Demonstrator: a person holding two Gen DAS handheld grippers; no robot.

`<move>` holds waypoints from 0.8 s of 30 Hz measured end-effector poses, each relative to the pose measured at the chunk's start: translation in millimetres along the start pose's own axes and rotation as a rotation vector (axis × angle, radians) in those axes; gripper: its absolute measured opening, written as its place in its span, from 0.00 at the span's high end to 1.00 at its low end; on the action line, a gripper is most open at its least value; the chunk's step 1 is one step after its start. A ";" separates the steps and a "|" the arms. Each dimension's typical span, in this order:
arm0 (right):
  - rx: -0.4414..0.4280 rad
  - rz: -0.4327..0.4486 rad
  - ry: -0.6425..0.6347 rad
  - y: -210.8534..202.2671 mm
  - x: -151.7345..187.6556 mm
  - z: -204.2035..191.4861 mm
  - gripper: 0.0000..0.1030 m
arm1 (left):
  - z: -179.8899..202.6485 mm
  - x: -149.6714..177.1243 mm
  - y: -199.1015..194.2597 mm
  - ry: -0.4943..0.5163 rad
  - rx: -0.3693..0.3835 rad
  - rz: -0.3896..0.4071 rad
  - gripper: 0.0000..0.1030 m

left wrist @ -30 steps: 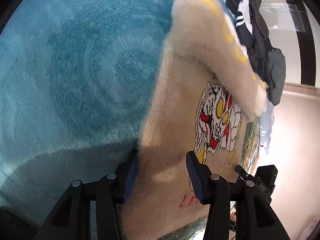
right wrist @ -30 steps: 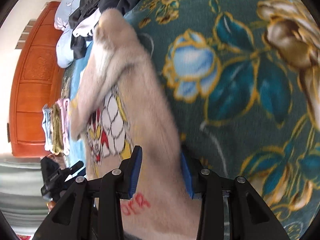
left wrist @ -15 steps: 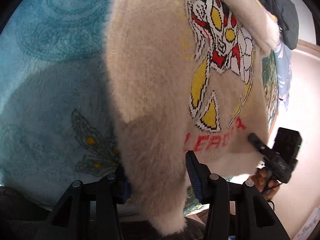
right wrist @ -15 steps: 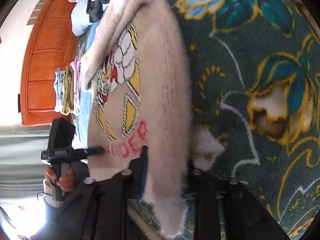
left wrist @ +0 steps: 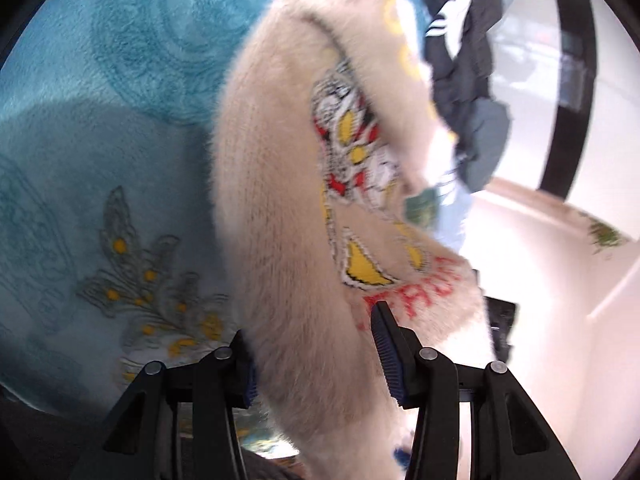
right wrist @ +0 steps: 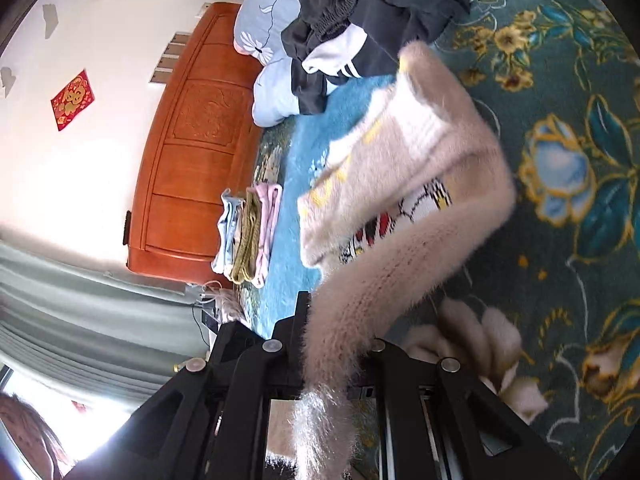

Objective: Fold clothes

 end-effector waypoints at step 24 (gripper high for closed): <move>-0.055 0.030 -0.064 -38.2 3.5 -28.8 0.89 | 56.3 29.1 -87.5 0.271 -0.061 0.241 0.91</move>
Point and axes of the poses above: each gripper's, at about its wrist camera, not at the fingertips, and y roughly the way its jaws point, z to its right, x to its underside, the point moved 3 cm from there along y, roughly the way its jaws point, and after that the axes turned 9 degrees about x, right-handed, at the moved point
